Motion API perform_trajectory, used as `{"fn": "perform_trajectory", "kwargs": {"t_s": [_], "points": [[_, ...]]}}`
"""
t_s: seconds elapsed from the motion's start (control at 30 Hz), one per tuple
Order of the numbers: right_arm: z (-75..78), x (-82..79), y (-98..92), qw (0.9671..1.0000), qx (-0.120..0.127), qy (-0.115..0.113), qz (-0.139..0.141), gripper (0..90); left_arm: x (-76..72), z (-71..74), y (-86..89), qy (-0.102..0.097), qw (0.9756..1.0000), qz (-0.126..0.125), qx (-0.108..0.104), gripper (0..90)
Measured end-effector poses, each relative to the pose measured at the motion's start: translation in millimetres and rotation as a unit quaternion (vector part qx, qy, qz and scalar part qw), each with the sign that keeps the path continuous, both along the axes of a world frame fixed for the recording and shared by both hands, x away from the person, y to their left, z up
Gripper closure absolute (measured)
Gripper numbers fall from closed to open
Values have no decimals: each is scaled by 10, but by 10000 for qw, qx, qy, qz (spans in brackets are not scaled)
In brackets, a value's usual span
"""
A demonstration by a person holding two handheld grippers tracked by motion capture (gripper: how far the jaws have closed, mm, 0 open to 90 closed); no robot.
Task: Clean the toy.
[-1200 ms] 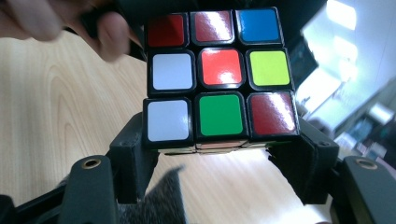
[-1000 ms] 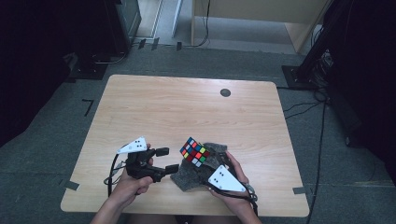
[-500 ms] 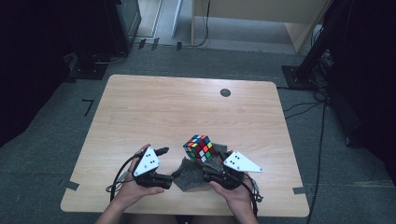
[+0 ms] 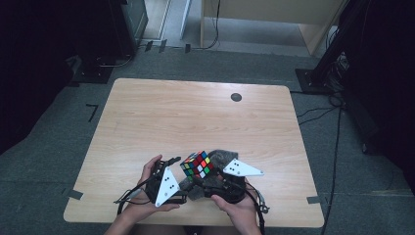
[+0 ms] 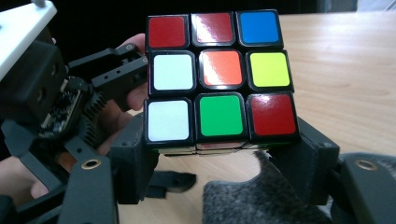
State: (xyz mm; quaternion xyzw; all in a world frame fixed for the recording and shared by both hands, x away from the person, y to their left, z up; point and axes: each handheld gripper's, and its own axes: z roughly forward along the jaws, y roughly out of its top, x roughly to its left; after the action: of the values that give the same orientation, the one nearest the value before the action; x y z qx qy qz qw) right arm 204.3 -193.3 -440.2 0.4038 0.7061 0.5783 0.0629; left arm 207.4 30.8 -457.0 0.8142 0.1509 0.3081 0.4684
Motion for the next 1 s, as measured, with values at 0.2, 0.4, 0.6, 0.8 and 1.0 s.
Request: {"fn": "perform_trajectory", "kwargs": {"t_s": [0.2,0.4,0.6,0.8,1.0], "points": [[-24,21,12,9994,53,342,3,340,-57,8,4,-271,9995,-62,-129,240],[-41,35,21,9983,141,556,48,340,-90,-15,-14,-437,9989,-96,-113,277],[-50,38,41,9992,135,333,167,319,-94,-10,22,-525,9985,-110,-134,344],[38,23,-187,9982,430,-336,-242,215,64,2,201,23,9986,139,-513,346],[-226,159,-229,9896,-1142,-623,-607,271,158,22,341,320,9952,332,-866,345]]}}
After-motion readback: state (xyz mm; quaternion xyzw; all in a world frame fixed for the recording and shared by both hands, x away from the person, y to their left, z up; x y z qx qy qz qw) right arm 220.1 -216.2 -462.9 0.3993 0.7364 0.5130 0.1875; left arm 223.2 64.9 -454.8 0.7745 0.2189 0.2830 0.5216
